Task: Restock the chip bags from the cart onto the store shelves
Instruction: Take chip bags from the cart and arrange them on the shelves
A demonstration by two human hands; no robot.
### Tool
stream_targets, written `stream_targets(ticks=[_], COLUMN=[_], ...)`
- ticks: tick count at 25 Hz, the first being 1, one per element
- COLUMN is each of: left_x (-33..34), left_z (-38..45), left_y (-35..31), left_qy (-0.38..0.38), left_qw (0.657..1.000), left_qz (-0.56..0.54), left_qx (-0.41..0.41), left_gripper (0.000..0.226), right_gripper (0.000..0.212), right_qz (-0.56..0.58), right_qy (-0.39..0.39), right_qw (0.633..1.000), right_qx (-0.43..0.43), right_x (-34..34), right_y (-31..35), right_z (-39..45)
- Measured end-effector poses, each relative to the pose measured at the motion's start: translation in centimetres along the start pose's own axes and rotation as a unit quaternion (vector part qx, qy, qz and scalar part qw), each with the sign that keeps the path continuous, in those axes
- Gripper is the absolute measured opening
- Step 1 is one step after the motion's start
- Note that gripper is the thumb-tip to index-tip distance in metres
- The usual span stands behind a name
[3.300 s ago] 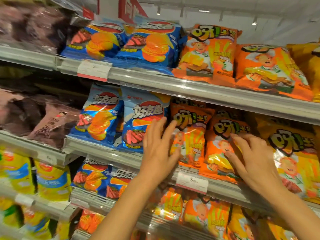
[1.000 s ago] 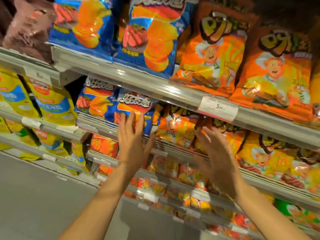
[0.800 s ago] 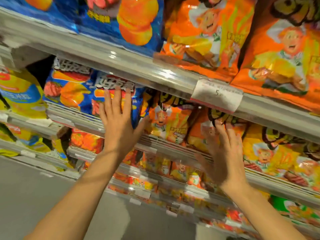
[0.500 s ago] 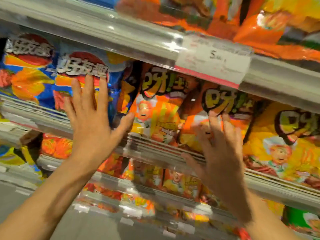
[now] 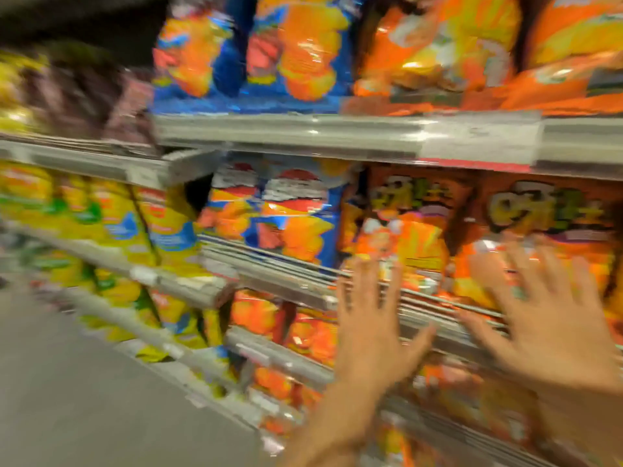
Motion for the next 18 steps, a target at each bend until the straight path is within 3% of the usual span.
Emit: stream_targets(ticks=[4,11,15,18], left_x=[0.2,-1.7,-3.3,-3.8], left_z=[0.1,-1.4,-1.3,-1.1], left_y=[0.7,-0.4,-7.8,-16.2], left_qy=[0.046,0.129,0.075,0.041], left_qw=[0.999,0.991,0.992,0.981], left_qz=[-0.004,-0.018,-0.053,-0.106], left_qx=[0.026,0.023,0.090,0.158], left_gripper=[0.095,0.096,0.092,0.086], right_gripper=[0.088,0.081,0.070,0.076], right_qz=[0.009,-0.006,-0.038,-0.044], right_qy=[0.088,0.095,0.091,0.104], right_qw=[0.996,0.995,0.993,0.990], right_qx=[0.033,-0.021,0.062,0.087], right_x=[2.6,-3.9,-9.1,-11.0], right_y=[-2.7,1.0,-3.4,-7.5], right_z=[-0.3,-3.6,-7.1,-9.1])
Point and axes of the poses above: each hand's wrist, its own z-axis towards the middle knuckle, its own x-axis out of the palm, y = z × x, the point moved 5 cm from there along z, towards the middle knuckle, and after that the axes turned 8 degrees about z, right-handed, at the moved point
